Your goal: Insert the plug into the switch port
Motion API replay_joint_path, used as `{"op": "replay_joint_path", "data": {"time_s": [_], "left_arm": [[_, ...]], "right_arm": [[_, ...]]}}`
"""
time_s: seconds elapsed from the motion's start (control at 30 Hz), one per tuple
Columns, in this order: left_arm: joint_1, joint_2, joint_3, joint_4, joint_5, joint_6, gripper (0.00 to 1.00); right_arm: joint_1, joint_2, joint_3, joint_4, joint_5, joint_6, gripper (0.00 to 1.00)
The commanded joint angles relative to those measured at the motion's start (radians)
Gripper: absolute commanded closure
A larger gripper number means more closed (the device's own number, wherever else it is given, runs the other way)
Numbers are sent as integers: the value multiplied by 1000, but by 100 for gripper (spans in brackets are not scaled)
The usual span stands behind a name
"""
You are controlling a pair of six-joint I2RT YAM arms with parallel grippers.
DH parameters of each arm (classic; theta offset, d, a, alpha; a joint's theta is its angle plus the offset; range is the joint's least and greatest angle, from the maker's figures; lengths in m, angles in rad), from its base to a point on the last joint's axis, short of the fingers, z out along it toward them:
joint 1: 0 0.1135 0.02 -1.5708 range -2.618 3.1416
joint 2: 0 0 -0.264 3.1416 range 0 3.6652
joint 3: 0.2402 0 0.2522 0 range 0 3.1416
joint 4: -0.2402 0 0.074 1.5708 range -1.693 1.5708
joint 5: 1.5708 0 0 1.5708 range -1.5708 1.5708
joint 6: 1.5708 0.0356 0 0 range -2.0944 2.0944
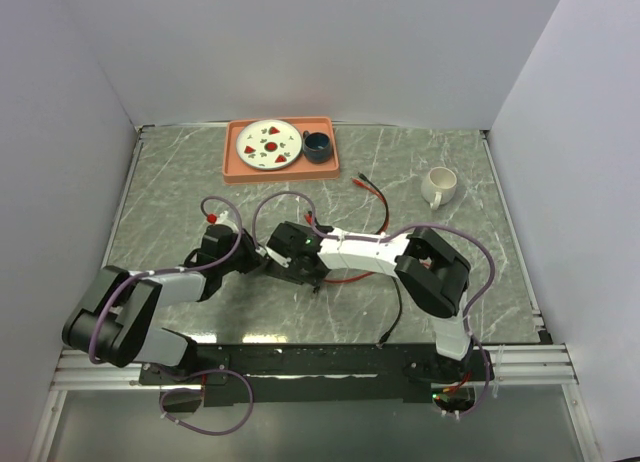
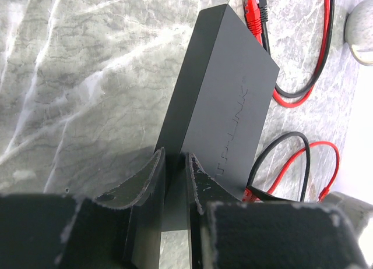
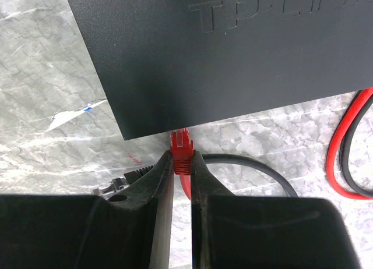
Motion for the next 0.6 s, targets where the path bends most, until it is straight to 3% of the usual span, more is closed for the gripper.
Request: {"op": "replay_joint_path", "data": {"time_s": [0.0, 0.57], "left_arm": [[-79, 30, -13, -62, 182, -57, 99], [-146, 61, -25, 50, 187, -157, 99]], "right_arm": [[-4, 18, 136, 300, -3, 2, 100], [9, 58, 191, 345, -16, 19, 100]]}}
